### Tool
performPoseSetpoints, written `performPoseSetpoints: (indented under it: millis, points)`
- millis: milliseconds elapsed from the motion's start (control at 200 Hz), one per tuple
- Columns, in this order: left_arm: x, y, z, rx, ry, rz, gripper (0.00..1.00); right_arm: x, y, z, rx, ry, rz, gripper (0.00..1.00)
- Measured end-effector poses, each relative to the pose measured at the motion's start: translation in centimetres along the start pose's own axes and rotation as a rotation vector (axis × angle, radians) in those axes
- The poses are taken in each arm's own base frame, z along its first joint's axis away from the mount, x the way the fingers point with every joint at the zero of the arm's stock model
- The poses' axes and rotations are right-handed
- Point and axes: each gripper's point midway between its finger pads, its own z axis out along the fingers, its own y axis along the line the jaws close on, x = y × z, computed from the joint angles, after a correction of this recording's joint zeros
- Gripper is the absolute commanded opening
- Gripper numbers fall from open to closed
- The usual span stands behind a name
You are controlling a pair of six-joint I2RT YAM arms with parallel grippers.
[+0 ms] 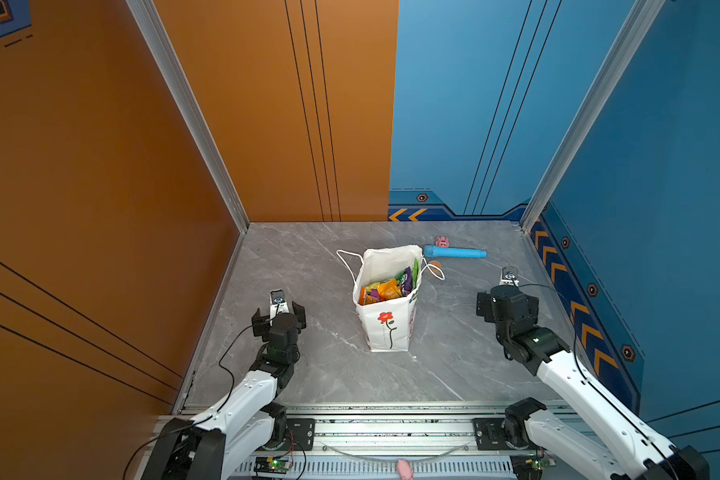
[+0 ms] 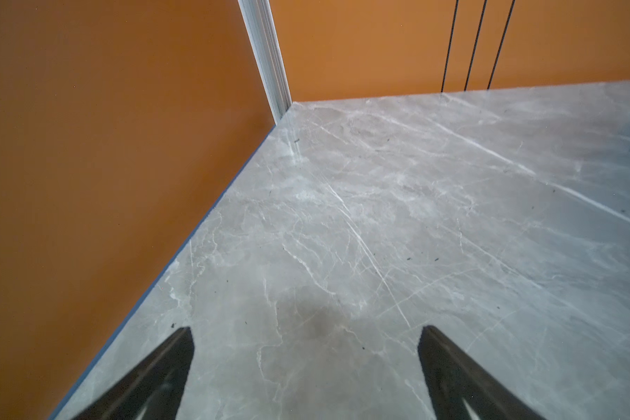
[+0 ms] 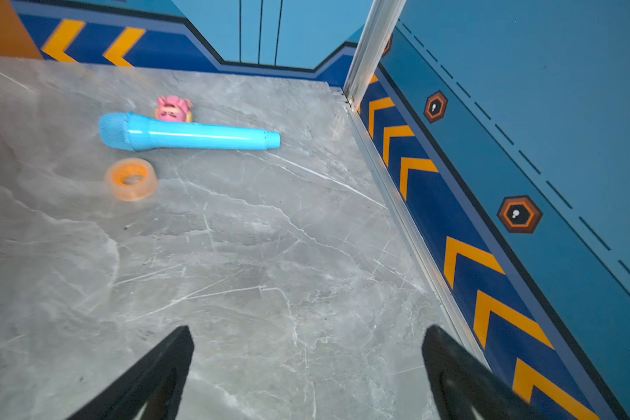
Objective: Place the snacks into the paper bag
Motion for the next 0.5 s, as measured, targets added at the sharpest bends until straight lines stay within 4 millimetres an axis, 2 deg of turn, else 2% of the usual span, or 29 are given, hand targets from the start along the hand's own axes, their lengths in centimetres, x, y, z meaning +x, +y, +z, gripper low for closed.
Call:
performPoseSetpoints:
  millis: [85,165,340,501]
  points:
    - [0.5,-1.3,0.8,0.055,-0.001,0.028,0.98,1.9,0.2,1.6,0.019,0.017,-0.003,1.00]
    - [0.0,-2.2,1.3,0.099,-0.033,0.034,0.98,3.1,0.4,2.9,0.031,0.019,-0.010,1.00]
    - [-0.6,-3.5,2.8,0.172,-0.097,0.021,0.98,3.6,1.0,5.3,0.043,-0.024,-0.023,1.00]
    - [2.5,-4.7,4.8,0.196,-0.030,0.060,0.98,3.5,1.6,7.3,0.007,-0.075,0.015,1.00]
